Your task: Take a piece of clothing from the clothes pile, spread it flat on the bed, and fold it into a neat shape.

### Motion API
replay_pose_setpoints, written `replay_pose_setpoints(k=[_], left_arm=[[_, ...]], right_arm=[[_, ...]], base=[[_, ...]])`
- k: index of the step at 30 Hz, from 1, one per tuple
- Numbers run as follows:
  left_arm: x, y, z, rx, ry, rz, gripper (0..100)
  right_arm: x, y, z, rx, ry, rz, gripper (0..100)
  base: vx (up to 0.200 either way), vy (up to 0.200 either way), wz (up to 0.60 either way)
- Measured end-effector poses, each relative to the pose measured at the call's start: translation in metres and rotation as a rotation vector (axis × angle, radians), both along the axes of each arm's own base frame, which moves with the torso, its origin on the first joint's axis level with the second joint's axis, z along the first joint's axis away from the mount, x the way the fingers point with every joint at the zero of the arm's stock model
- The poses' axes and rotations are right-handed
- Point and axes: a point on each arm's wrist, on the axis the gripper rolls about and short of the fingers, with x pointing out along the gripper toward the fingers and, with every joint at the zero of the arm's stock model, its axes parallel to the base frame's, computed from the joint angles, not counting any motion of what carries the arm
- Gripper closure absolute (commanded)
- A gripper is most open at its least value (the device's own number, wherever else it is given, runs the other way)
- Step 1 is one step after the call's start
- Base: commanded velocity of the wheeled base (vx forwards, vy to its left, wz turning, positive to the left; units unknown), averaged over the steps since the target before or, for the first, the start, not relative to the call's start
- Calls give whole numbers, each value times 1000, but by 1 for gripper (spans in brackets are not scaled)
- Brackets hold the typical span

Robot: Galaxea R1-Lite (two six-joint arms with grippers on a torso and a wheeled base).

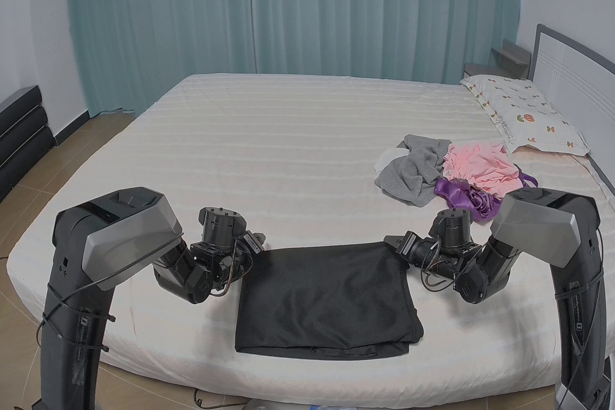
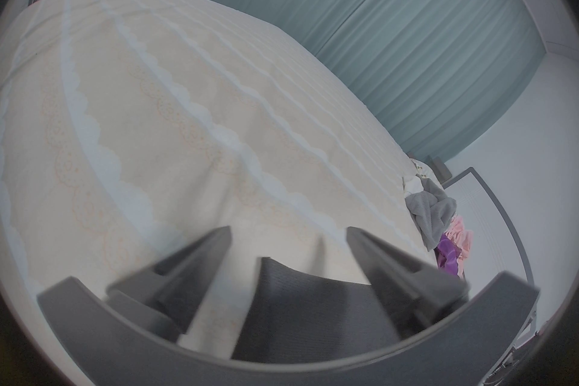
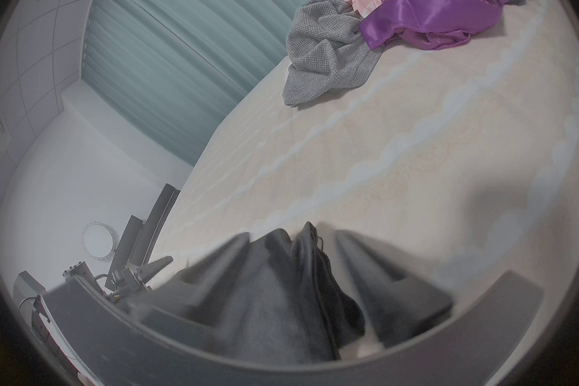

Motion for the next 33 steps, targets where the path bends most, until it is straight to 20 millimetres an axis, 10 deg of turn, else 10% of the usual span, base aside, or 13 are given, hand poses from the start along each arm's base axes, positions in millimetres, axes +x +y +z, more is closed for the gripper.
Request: replay_pose_setpoints(k=[9,25,26,33], left_arm=[[-4,10,5,-53,21,34,0],[-50,46,17,-144,159,69,0],[-53,48,18,-149,164,73,0],[-59,53,25,-161,170,83,0]], right_arm=[[-34,-16,15,29,40,46,0],[-168,-40,21,18,204,245,0],[-171,-38,21,16,207,258,100],[-177,-30,18,12,193,302,100]], base=[[0,0,0],[0,0,0],[0,0,0],[0,0,0]])
